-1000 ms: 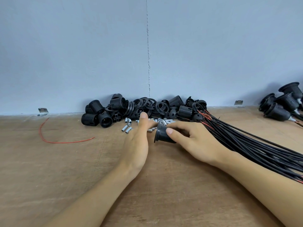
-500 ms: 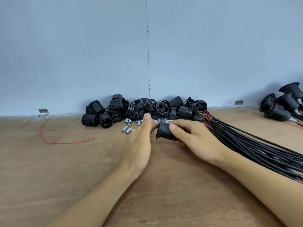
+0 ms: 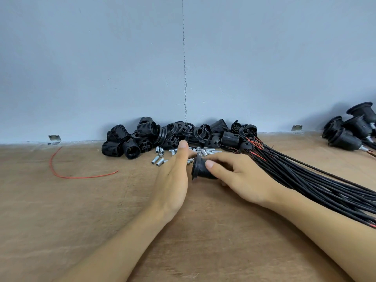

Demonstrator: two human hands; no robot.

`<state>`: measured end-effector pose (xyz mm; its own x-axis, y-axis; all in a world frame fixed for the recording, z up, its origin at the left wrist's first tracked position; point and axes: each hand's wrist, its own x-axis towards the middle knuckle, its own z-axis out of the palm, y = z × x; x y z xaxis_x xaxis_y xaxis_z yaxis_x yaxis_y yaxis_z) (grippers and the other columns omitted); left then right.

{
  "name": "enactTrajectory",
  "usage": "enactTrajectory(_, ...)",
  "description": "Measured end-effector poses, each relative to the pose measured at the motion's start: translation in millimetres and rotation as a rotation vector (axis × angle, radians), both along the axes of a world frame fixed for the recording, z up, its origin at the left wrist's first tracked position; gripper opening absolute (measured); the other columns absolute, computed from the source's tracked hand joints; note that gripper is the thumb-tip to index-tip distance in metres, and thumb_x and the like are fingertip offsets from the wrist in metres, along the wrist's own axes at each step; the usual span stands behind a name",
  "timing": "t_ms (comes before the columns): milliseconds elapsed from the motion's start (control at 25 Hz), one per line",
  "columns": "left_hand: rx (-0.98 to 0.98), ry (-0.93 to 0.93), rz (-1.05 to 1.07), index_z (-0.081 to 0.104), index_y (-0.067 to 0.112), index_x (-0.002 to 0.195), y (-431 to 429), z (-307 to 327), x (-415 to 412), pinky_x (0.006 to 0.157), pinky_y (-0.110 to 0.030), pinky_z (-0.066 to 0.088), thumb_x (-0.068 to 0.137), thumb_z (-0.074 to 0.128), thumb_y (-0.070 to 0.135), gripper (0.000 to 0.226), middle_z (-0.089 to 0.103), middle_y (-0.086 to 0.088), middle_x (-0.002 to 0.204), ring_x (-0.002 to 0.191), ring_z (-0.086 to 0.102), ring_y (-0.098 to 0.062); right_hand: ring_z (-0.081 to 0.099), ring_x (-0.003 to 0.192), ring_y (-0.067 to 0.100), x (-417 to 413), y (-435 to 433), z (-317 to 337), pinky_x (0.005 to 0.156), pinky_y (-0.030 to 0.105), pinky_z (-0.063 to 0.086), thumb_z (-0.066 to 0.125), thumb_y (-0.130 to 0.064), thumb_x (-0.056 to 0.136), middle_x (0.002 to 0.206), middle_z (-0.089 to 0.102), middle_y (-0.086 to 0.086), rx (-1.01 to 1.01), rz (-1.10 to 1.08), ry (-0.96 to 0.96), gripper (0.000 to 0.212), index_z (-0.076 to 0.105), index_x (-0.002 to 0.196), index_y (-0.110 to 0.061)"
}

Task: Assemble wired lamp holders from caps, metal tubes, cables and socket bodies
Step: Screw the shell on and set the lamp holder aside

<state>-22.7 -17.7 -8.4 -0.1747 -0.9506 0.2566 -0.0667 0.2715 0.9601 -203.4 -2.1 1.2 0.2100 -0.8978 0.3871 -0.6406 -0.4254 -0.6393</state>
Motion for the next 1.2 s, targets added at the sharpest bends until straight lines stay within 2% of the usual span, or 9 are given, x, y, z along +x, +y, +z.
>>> enactTrajectory(80,-0.055,0.003,0.01,0.077,0.043,0.095,1.0,0.4,-0.3,0.098,-0.026,0.042,0.084,0.028,0.083,0.065,0.074,0.022,0.107,0.108,0.063,0.008,0.063,0.092,-0.002,1.2,-2.7,-3.2,0.081,0.022,0.049,0.05,-0.052,0.096,0.103,0.071,-0.021,-0.077,-0.015,0.099,0.031,0.068,0.116,-0.036)
enactTrajectory(200,-0.101,0.035,0.021,0.077,0.04,0.105,3.3,0.5,-0.3,0.109,-0.032,0.041,0.087,0.033,0.079,0.062,0.072,0.022,0.116,0.118,0.06,0.005,0.058,0.099,-0.003,-2.5,-6.7,-5.7,0.081,0.009,0.042,0.053,-0.05,0.096,0.11,0.07,-0.015,-0.162,-0.098,0.089,0.035,0.066,0.123,-0.032)
enactTrajectory(280,-0.12,0.101,0.075,0.077,0.035,0.108,2.8,0.7,0.1,0.11,-0.038,0.044,0.088,0.036,0.075,0.061,0.073,0.02,0.115,0.119,0.062,0.002,0.058,0.102,0.0,-6.7,-8.7,-6.2,0.087,0.016,0.045,0.053,-0.053,0.094,0.112,0.067,-0.012,-0.193,-0.164,0.108,0.042,0.064,0.127,-0.031)
enactTrajectory(360,-0.127,0.147,0.172,0.076,0.03,0.104,2.2,0.9,0.4,0.1,-0.04,0.052,0.089,0.035,0.072,0.061,0.077,0.015,0.104,0.108,0.068,-0.003,0.058,0.103,0.006,-9.4,-8.4,-3.6,0.089,0.031,0.05,0.053,-0.055,0.092,0.11,0.065,-0.011,-0.191,-0.19,0.129,0.046,0.063,0.129,-0.03)
enactTrajectory(440,-0.112,0.172,0.24,0.076,0.025,0.096,0.2,0.5,0.3,0.088,-0.04,0.056,0.092,0.034,0.066,0.059,0.078,0.007,0.092,0.095,0.072,-0.008,0.059,0.103,0.009,-9.0,-6.1,2.0,0.089,0.036,0.05,0.053,-0.055,0.094,0.11,0.064,-0.012,-0.216,-0.195,0.167,0.046,0.062,0.131,-0.029)
enactTrajectory(640,-0.045,0.144,0.218,0.075,0.018,0.079,-7.9,-2.1,-0.6,0.072,-0.04,0.056,0.093,0.031,0.064,0.065,0.076,-0.004,0.075,0.075,0.072,-0.017,0.061,0.1,0.014,-13.1,-6.3,29.7,0.079,0.033,0.046,0.05,-0.058,0.094,0.106,0.062,-0.015,-0.332,-0.226,0.307,0.044,0.061,0.129,-0.034)
enactTrajectory(800,-0.001,0.127,0.143,0.073,0.012,0.077,-10.7,-4.3,-1.2,0.059,-0.027,0.052,0.105,0.03,0.059,0.07,0.074,-0.007,0.069,0.064,0.07,-0.016,0.063,0.098,0.024,-30.0,-21.9,75.8,0.071,0.032,0.038,0.051,-0.058,0.094,0.106,0.067,-0.008,-0.424,-0.265,0.518,0.04,0.064,0.122,-0.033)
enactTrajectory(1040,0.041,0.119,0.071,0.072,0.005,0.081,-11.2,-3.6,0.1,0.06,-0.031,0.052,0.104,0.028,0.059,0.074,0.073,-0.012,0.07,0.066,0.071,-0.027,0.063,0.08,0.031,-60.9,-49.0,135.8,0.062,0.031,0.032,0.038,-0.061,0.092,0.093,0.067,-0.006,-0.606,-0.39,0.885,0.044,0.067,0.104,-0.03)
enactTrajectory(1200,0.049,0.108,0.07,0.072,0.005,0.08,-11.4,-2.8,-0.4,0.06,-0.033,0.051,0.105,0.027,0.059,0.074,0.073,-0.014,0.07,0.064,0.072,-0.027,0.064,0.085,0.032,-85.8,-65.8,125.7,0.063,0.033,0.034,0.036,-0.062,0.092,0.099,0.067,-0.003,-0.441,-0.46,0.983,0.044,0.065,0.104,-0.031)
